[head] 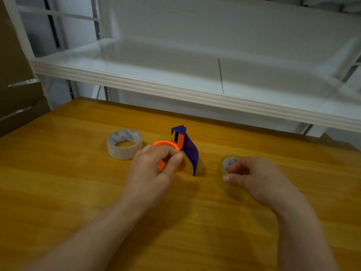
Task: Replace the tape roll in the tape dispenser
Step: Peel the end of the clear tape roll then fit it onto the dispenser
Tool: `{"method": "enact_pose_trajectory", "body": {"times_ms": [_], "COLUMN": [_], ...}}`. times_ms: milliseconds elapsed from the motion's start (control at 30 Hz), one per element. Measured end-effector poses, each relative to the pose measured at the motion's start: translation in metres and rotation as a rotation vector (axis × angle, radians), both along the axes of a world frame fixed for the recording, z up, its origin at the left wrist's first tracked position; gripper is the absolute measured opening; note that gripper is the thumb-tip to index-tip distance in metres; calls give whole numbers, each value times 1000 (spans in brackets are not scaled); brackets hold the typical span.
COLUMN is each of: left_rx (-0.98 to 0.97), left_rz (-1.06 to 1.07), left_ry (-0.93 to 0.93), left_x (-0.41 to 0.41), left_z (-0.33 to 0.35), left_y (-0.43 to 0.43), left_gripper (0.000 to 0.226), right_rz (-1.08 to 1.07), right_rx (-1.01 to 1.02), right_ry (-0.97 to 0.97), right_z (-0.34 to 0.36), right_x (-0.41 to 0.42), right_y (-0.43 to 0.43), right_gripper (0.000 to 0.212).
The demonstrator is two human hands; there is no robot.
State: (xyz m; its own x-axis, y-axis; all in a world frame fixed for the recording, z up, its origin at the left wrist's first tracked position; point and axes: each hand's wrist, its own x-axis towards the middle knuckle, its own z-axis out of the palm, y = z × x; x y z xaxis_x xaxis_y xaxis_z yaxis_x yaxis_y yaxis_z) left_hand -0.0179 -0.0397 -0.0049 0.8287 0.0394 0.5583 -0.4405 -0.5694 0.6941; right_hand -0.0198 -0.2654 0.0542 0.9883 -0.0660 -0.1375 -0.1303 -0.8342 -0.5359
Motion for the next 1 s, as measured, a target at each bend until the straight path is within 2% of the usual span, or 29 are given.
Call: {"method": "enact_pose_trajectory", "body": {"times_ms": [200,433,533,633,767,933,1000], "left_rx": [-53,-88,-106,-110,-129,-173,-208], "left_rz": [8,-8,-17,-17,-28,-63,-98], "left_ry": [19,72,105,101,101,100,98], "left_x": [2,0,-2,-2,-3,-5,-7], "left_z": [-1,0,0,1,3,7,10], "left_y": [5,2,1,1,1,1,1], "left_gripper": [24,15,13,15,14,11,12], "right_rz": [8,64,65,9,27,119,188], "right_rx": [-267,-424,-424,-312,1,599,728], "right_ry": [94,149,114,-32,-231,-230,-231], "right_z": [0,2,-2,-2,-6,-7,-5], "right_x": [-1,-2,0,3,8,4,1], "right_y": [7,8,9,5,3,14,21], "right_gripper": [34,31,28,31,16,17,18]}}
